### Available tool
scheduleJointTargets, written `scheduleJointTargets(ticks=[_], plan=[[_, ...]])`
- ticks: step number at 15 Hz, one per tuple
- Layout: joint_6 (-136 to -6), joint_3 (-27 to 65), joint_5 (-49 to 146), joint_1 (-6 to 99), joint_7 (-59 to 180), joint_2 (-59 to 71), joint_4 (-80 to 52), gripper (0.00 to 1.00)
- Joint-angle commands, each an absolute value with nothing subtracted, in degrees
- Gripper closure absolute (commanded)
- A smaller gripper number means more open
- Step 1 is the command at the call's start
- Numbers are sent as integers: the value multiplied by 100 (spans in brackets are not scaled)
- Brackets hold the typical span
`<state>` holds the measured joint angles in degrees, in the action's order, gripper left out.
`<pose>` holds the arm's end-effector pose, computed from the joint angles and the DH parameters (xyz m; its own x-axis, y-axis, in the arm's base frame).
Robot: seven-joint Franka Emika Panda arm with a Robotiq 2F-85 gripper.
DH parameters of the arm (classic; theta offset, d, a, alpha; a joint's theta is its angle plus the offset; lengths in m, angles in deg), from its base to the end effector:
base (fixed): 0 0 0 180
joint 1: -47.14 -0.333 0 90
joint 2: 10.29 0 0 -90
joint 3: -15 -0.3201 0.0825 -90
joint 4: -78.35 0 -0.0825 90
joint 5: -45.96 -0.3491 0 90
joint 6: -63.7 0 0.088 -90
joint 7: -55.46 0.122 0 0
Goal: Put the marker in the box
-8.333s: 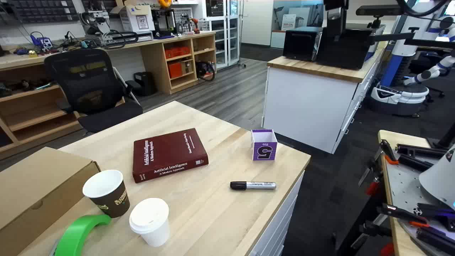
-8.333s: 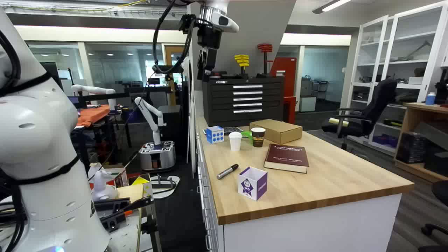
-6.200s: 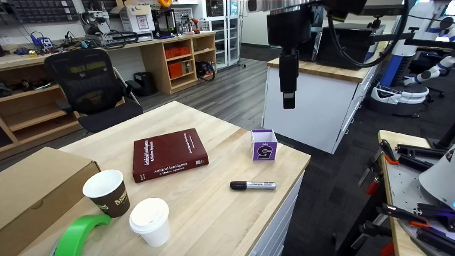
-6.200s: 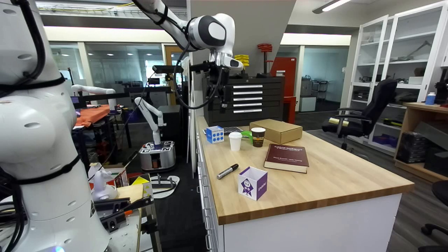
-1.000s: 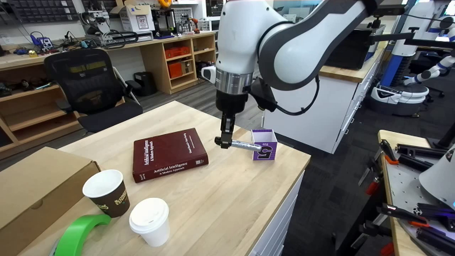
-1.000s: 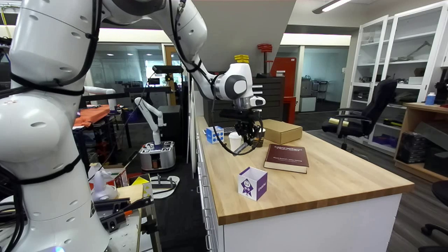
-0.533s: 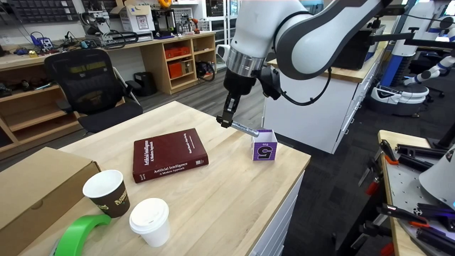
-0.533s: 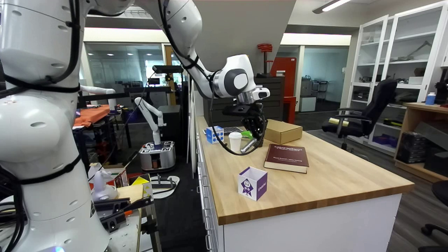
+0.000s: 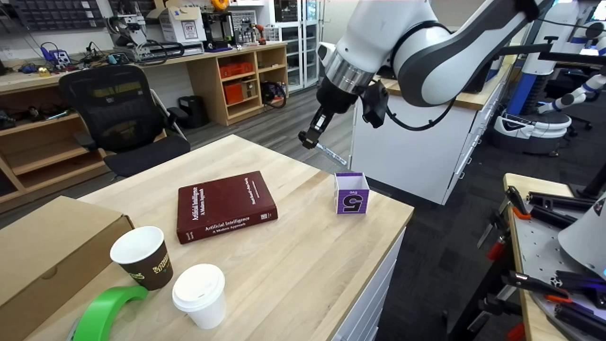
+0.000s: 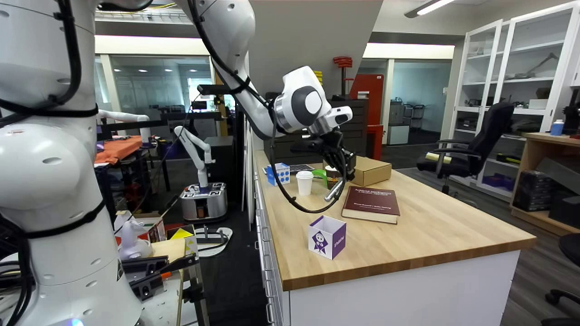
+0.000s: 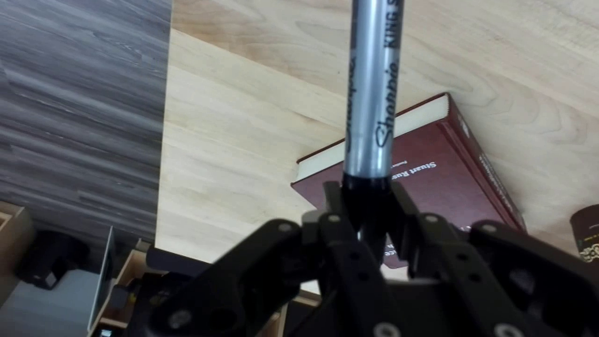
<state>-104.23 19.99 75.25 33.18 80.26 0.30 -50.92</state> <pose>0.5455 0.1172 0.3475 0.8479 0.2123 0.4857 0.1651 -0.9765 0.1386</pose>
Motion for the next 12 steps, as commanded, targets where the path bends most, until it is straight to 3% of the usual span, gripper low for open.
scheduleJointTargets(ticks=[1, 12], plan=[[-10720, 2575, 8655, 2976, 9290, -192, -5312, 94], [-10416, 3215, 12142, 2264, 13431, -70, -5132, 94]])
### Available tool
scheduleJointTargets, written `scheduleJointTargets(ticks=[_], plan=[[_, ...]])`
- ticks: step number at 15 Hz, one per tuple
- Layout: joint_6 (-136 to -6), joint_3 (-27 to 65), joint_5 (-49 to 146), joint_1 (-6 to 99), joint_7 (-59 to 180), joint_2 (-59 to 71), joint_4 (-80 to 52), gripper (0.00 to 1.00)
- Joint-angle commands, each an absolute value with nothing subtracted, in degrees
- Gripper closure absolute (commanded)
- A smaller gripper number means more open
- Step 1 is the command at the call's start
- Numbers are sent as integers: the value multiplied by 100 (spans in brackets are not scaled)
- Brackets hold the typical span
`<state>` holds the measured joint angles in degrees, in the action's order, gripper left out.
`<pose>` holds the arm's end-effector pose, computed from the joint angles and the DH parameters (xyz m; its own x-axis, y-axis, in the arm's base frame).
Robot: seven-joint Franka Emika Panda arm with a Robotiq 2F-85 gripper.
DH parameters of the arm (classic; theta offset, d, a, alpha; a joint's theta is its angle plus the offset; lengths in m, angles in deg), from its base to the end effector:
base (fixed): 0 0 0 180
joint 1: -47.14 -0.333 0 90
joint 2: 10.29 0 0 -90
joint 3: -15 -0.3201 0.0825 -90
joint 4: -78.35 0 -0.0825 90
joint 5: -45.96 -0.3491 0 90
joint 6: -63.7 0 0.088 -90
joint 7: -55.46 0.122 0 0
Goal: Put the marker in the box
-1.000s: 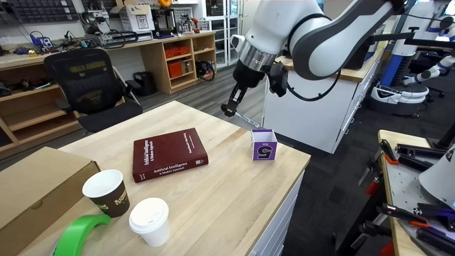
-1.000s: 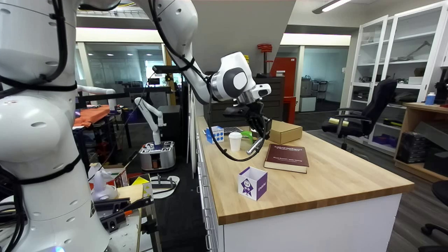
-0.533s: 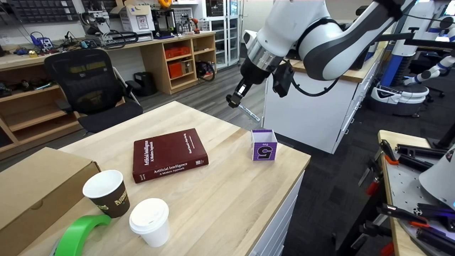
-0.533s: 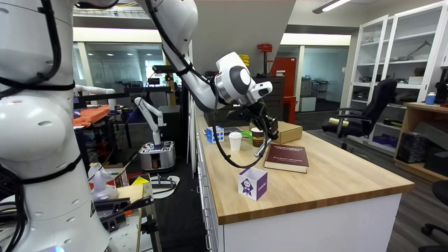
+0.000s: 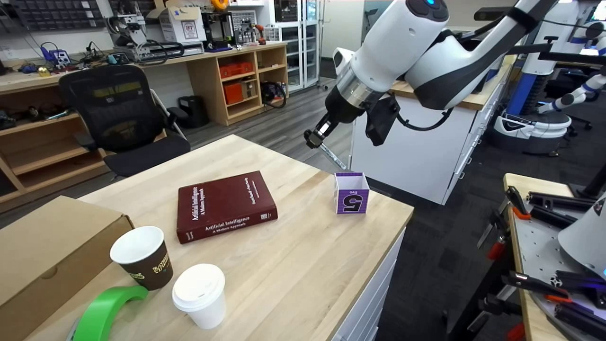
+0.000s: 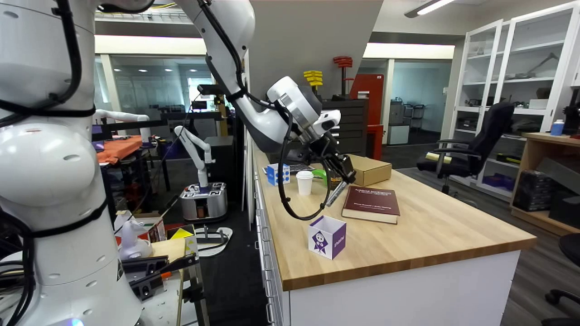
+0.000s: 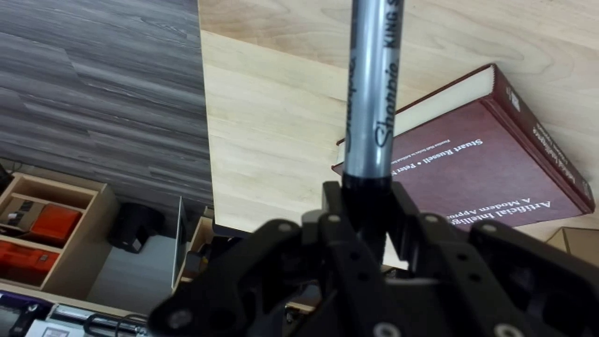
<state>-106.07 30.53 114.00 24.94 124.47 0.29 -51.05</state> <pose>0.5223 0.1240 0.3305 0.7944 0.1037 0.5985 0.0027 -0.9859 0.1672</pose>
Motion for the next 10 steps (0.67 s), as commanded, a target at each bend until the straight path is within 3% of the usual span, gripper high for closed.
scheduleJointTargets(ticks=[1, 10], plan=[[-10363, 3209, 12388, 2244, 13749, -77, -5146, 94], [-9948, 3113, 13956, 2290, 15817, -58, -5313, 94]])
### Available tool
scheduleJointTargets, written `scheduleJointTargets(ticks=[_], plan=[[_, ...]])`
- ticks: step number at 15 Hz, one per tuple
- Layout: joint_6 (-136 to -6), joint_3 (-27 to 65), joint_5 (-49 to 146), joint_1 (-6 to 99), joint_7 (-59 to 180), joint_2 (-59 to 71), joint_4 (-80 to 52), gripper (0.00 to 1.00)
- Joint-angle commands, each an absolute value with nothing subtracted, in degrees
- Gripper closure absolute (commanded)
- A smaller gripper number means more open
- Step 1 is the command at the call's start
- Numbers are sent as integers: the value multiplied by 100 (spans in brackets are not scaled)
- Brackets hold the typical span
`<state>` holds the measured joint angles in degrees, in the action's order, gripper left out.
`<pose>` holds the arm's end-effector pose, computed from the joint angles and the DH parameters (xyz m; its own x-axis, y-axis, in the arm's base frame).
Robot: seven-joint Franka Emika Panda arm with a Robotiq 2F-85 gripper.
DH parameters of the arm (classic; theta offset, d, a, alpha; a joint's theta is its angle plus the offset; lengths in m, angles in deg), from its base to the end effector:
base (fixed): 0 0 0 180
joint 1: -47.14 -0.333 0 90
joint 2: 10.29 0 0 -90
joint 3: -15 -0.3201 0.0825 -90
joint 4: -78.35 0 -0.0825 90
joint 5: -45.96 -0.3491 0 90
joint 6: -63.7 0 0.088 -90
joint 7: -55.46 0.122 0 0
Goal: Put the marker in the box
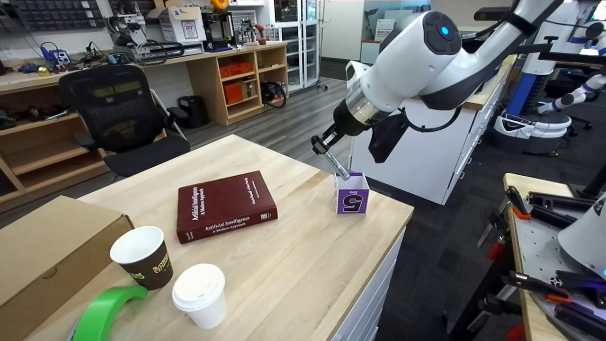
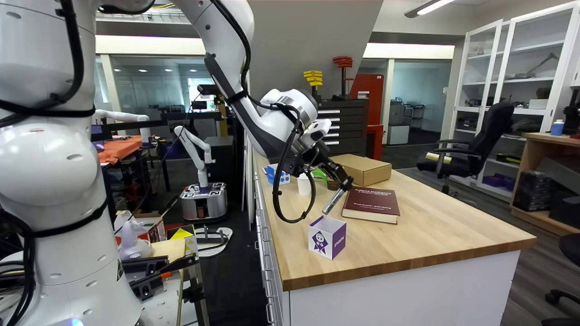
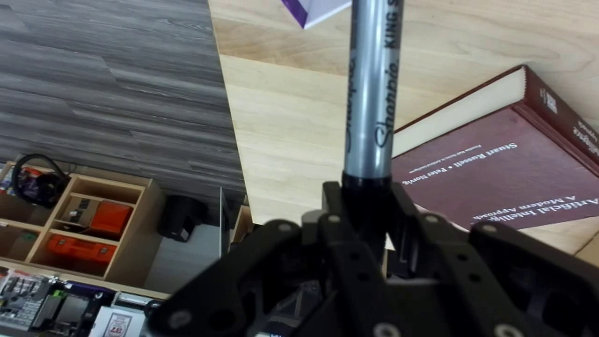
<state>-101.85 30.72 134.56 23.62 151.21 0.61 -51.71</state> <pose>0.5024 0.1252 0.3054 0.7554 0.0184 0.6550 -0.1169 -0.9798 0.1622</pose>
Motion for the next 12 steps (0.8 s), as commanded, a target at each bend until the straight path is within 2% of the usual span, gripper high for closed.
scheduleJointTargets(ticks=[1, 12], plan=[[-9900, 3101, 14088, 2290, 15990, -58, -5338, 94], [-9011, 2884, 14948, 2199, 17455, -57, -5781, 94]])
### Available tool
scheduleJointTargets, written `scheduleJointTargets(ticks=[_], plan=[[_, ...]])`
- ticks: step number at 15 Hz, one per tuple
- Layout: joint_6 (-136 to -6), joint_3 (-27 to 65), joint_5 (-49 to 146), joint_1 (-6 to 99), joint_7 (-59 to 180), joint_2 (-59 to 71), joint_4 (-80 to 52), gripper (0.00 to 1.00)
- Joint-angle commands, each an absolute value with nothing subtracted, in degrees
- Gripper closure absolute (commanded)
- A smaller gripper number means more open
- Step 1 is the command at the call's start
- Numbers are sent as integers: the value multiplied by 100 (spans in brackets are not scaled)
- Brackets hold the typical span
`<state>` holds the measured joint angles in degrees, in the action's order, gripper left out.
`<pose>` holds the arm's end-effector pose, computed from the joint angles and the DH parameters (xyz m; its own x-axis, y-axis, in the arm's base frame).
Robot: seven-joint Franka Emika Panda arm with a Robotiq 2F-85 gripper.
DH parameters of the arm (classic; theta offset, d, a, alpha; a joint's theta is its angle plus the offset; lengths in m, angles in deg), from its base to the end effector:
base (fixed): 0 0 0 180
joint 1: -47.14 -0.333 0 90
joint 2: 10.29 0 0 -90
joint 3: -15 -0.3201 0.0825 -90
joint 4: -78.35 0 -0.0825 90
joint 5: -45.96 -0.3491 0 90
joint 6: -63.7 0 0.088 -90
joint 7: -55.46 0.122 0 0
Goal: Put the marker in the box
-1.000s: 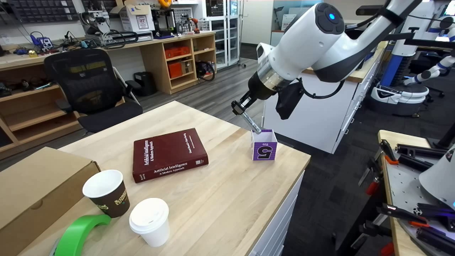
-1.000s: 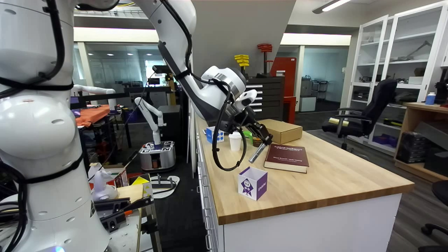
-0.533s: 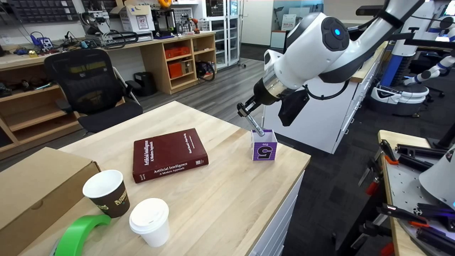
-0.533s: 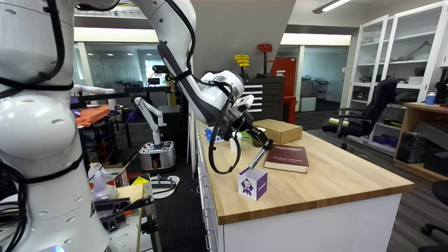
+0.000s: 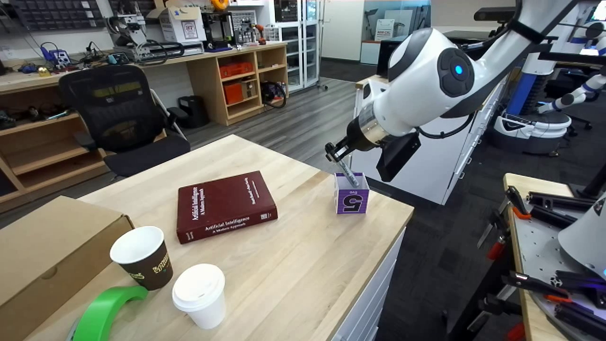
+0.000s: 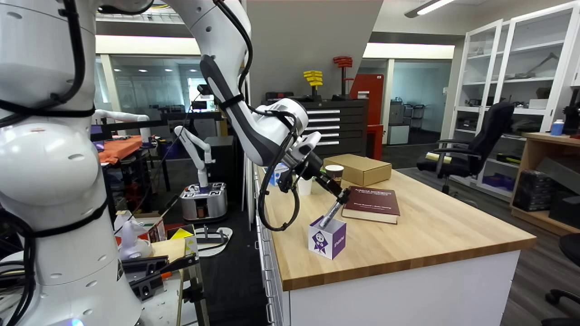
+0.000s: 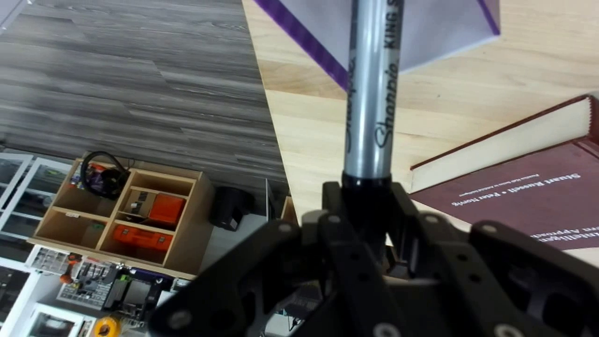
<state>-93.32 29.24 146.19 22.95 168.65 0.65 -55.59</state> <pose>0.4769 0.1163 0.2715 0.7177 -0.0347 0.6955 -0.2367 -0.9515 0.1967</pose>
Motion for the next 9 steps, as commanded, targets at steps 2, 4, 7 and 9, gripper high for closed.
scheduleJointTargets(ticks=[2, 4, 7, 9], plan=[[-8911, 2835, 15093, 2191, 17753, -58, -5875, 94], [-8850, 2795, 15198, 2173, 18027, -82, -5976, 94], [-8926, 2734, 15195, 2179, 18171, -207, -6147, 43], [-9244, 2692, 15100, 2229, 18164, -310, -6203, 31]])
